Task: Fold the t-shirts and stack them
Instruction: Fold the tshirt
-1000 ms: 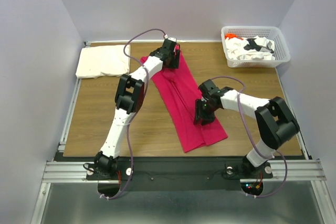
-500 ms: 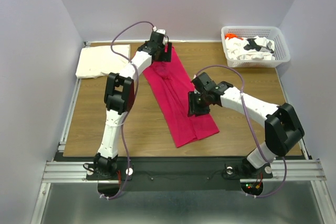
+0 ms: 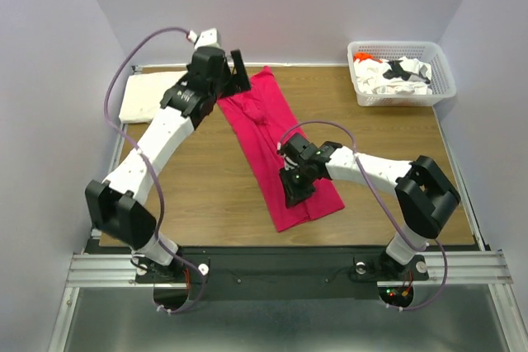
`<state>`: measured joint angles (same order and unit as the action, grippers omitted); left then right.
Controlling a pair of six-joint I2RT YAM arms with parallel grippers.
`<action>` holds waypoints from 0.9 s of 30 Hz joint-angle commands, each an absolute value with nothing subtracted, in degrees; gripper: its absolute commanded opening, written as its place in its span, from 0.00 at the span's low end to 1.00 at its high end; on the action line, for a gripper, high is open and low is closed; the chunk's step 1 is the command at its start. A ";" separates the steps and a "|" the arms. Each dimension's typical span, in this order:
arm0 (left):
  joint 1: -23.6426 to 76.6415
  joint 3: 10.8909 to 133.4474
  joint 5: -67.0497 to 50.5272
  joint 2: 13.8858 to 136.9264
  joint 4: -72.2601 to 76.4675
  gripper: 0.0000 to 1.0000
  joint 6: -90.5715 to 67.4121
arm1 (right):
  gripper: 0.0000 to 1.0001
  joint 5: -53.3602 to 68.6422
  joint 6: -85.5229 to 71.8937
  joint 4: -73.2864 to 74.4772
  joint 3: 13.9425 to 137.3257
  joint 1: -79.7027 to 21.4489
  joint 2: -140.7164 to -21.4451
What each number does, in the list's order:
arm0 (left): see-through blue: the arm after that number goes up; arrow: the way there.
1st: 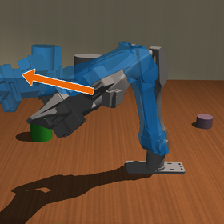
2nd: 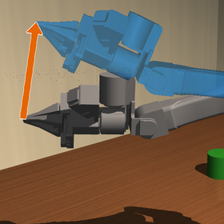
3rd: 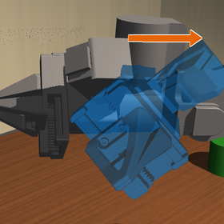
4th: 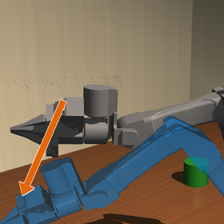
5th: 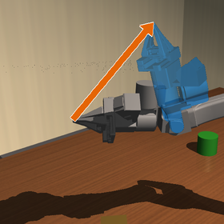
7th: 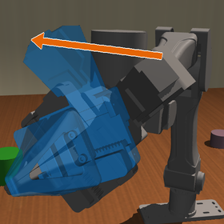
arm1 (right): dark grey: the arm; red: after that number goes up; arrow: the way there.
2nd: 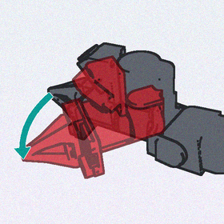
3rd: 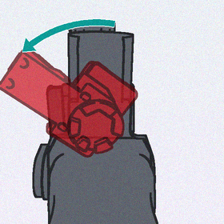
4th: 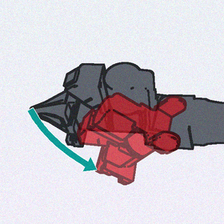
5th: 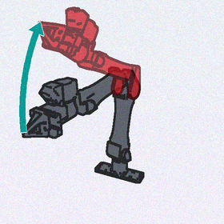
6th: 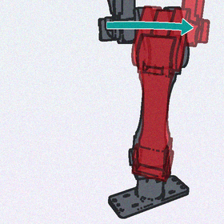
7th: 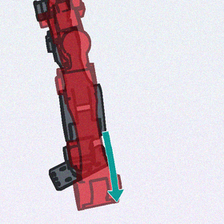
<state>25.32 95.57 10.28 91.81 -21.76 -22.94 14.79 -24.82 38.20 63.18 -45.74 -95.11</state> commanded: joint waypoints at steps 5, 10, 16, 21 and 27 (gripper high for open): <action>28.30 67.98 15.64 78.34 -29.71 0.98 -39.44 | 0.29 16.70 -23.81 32.61 60.21 -49.74 -97.64; 29.09 58.81 15.56 70.68 -30.84 0.98 -43.85 | 0.29 17.93 -24.87 30.85 59.94 -52.02 -100.81; 29.44 52.30 15.38 65.93 -33.74 0.98 -46.84 | 0.29 18.81 -26.54 29.97 63.36 -56.41 -104.93; 29.88 47.21 14.15 62.50 -35.33 0.97 -48.86 | 0.29 18.72 -27.25 29.88 67.32 -58.27 -107.23; 36.20 42.81 11.43 59.41 -35.60 0.96 -55.54 | 0.34 10.94 -26.46 31.02 70.75 -58.27 -102.32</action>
<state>32.40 43.90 12.64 61.60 -34.68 -50.41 18.22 -26.76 31.40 68.05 -58.46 -106.37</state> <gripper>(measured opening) 0.963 0.321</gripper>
